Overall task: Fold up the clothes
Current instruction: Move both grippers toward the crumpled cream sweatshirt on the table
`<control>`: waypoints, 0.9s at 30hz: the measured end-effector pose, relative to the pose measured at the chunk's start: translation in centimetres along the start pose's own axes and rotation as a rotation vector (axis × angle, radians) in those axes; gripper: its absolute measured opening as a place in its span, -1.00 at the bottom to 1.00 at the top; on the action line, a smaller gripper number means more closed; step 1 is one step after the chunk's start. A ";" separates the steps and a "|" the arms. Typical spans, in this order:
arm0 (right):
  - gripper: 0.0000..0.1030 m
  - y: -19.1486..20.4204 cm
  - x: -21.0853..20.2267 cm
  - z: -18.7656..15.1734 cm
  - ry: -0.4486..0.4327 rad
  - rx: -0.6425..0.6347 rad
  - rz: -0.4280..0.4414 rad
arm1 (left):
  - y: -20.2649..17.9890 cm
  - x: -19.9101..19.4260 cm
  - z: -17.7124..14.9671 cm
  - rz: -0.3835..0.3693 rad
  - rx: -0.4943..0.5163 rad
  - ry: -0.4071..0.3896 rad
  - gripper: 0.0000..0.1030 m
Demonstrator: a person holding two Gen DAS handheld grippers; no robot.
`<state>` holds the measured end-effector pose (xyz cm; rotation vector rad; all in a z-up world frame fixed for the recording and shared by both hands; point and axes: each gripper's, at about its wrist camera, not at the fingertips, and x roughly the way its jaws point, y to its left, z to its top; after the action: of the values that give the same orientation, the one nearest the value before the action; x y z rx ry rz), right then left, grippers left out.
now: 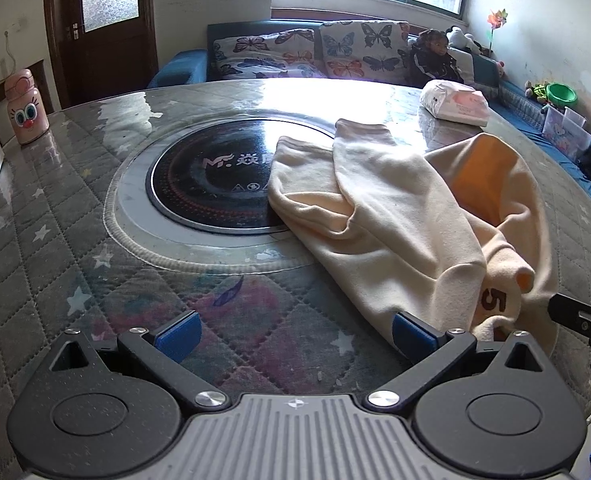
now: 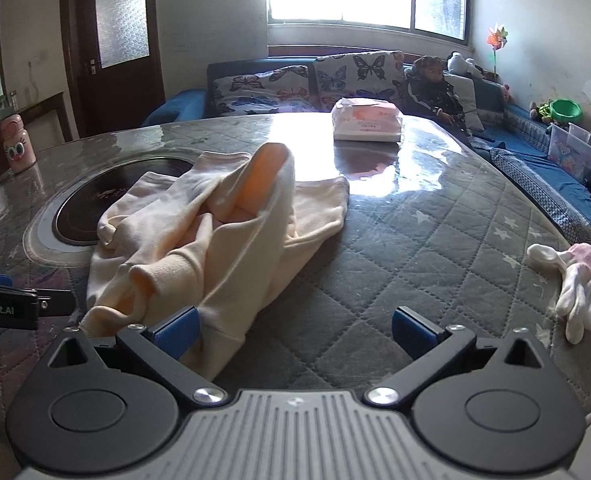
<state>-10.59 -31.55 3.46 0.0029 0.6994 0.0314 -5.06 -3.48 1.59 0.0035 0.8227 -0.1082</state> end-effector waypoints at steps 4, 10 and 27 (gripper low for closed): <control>1.00 0.3 0.1 0.2 -0.003 -0.006 0.007 | -0.3 0.1 0.2 -0.002 0.014 0.002 1.00; 1.00 0.5 0.3 0.5 -0.005 -0.014 0.017 | -0.6 0.4 0.6 -0.001 0.021 0.005 1.00; 1.00 0.8 1.0 1.2 -0.006 -0.025 0.031 | -1.3 1.3 1.7 0.026 0.043 0.022 1.00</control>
<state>-9.06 -30.76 3.78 -0.0099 0.6933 0.0695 -3.02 -4.95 1.87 0.0563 0.8415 -0.1014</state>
